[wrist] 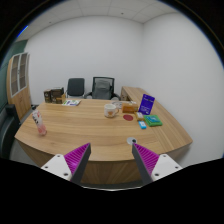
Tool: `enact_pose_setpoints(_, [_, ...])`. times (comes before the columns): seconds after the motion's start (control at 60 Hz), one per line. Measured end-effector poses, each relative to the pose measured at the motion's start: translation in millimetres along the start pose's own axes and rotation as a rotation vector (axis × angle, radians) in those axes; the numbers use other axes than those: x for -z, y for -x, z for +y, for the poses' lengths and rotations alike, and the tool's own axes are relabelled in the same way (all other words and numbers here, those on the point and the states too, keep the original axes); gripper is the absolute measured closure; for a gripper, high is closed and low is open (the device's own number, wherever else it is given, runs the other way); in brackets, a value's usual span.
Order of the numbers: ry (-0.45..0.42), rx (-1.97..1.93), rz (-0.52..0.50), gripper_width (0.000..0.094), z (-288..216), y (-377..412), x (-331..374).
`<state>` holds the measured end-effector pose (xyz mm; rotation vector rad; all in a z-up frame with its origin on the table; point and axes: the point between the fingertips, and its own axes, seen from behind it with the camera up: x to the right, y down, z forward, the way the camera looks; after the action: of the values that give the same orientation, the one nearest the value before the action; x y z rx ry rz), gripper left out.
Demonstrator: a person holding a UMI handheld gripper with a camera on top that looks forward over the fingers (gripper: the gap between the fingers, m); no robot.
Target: Pour water
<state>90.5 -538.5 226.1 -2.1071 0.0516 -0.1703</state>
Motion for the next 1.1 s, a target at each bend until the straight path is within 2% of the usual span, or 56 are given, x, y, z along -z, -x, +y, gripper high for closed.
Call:
enact_pose_setpoints(0.2, [0.06,-0.011,0.031,0.008,19,23,-9])
enact_pose_setpoints(0.433, [0.104,-0.026,0.073,0.0076,53,117,-23])
enact_pose_setpoints(0.567, [0.103,-0.05,0.04,0.0074,62,200,-27])
enact_pose_setpoints(0.883, [-0.02,-0.051,-0.151,0.0074,24,406,-89])
enact_pose_setpoints(1.1, [-0.107,-0.071,-0.176,0.008,-15,470,-173])
